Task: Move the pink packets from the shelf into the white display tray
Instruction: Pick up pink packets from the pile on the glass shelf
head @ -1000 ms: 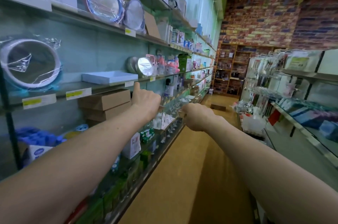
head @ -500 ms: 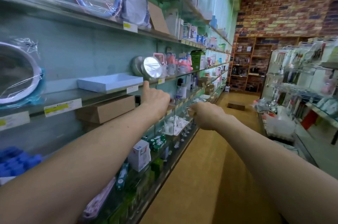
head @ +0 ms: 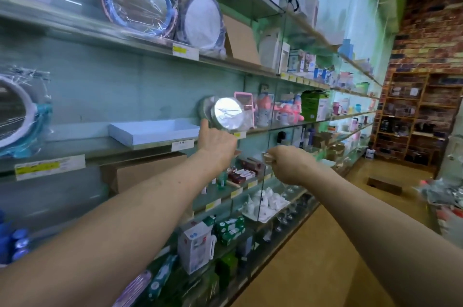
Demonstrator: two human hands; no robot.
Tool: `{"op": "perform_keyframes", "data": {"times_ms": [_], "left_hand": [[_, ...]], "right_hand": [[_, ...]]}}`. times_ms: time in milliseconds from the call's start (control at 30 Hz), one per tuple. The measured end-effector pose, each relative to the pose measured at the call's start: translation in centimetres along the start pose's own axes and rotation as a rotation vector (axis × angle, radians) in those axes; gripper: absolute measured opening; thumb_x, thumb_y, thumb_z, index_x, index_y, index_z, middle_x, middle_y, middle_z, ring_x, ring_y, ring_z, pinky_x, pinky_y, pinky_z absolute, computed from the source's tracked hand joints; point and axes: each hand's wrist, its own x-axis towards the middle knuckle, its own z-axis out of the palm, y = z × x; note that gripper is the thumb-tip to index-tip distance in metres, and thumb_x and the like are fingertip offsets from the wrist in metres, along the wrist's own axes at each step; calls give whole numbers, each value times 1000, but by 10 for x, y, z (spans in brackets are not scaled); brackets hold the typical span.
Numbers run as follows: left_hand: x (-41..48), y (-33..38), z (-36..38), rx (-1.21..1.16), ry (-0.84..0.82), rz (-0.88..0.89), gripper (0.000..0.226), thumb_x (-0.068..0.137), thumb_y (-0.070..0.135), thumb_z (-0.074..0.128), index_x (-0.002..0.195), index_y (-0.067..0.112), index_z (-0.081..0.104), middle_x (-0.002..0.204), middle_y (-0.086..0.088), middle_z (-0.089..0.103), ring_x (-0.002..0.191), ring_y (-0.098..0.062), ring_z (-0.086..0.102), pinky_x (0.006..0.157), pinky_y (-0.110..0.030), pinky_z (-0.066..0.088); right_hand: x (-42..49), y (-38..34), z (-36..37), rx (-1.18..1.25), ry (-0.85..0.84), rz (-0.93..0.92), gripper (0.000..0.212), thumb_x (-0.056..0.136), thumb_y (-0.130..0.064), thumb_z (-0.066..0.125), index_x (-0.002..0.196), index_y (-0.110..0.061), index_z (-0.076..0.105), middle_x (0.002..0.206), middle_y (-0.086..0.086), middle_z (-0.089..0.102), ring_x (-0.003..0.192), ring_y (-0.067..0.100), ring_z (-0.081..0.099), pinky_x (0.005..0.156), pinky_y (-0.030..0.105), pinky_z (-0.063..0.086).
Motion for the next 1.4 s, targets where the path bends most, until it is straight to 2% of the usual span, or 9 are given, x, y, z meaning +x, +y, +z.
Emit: {"op": "perform_keyframes", "data": {"times_ms": [167,333,667,767,867,1000,1100,1233,1400], "left_hand": [[16,8,9,62,-9,-74,33,89,10,52,62,20,35,66,4,41,76,-20,46,96,-38,26],[34,-8,14,104,-68,-181,19,87,8,52,74,20,47,73,4,48,81,-21,53,103,-41,24],[92,-87,55,103,-8,-390,51,95,57,36,60,19,38,64,1,47,65,-23,46,91,-38,26],[104,-119,67,125,-40,-457,45,92,52,44,65,17,41,73,0,55,70,-23,49,91,-38,27],[116,-149,80,38,-31,-497,3,86,20,54,85,19,57,97,-4,66,92,-25,59,89,-36,28],[128,-184,101,-191,77,-624,29,83,9,50,101,22,68,104,-3,67,100,-28,59,80,-33,30],[130,-208,112,-446,71,-738,29,83,11,52,102,24,70,107,-1,68,103,-28,60,88,-33,46],[124,-228,126,-727,85,-816,28,84,2,50,100,10,72,94,-9,68,87,-26,61,76,-28,49],[120,-237,132,-863,96,-915,29,86,-3,47,102,4,70,86,-12,60,76,-25,55,63,-27,47]], "right_hand": [[40,19,11,26,29,-77,15,91,-6,43,95,-15,55,88,5,57,79,27,55,63,31,41],[82,9,22,71,52,-186,19,93,-6,42,103,-16,55,103,8,62,81,25,52,66,30,41],[180,-38,36,170,168,-390,24,92,-9,41,107,-21,55,109,9,64,94,31,58,69,31,39],[215,-54,34,162,212,-415,24,93,-8,41,106,-21,56,109,10,64,96,32,58,69,30,38],[248,-74,34,218,230,-453,32,93,-7,39,116,-22,56,115,10,64,100,33,58,71,31,40],[283,-104,42,261,257,-525,40,93,-6,37,125,-23,54,121,9,63,104,33,58,80,36,48],[305,-124,51,345,257,-554,26,93,-6,36,104,-19,55,110,9,64,92,32,56,72,36,46],[329,-143,55,540,215,-568,20,92,-7,38,82,-13,53,89,9,62,81,32,54,67,36,46],[360,-160,62,864,106,-521,12,85,-7,48,82,-2,59,77,15,62,83,38,63,70,40,52]]}}
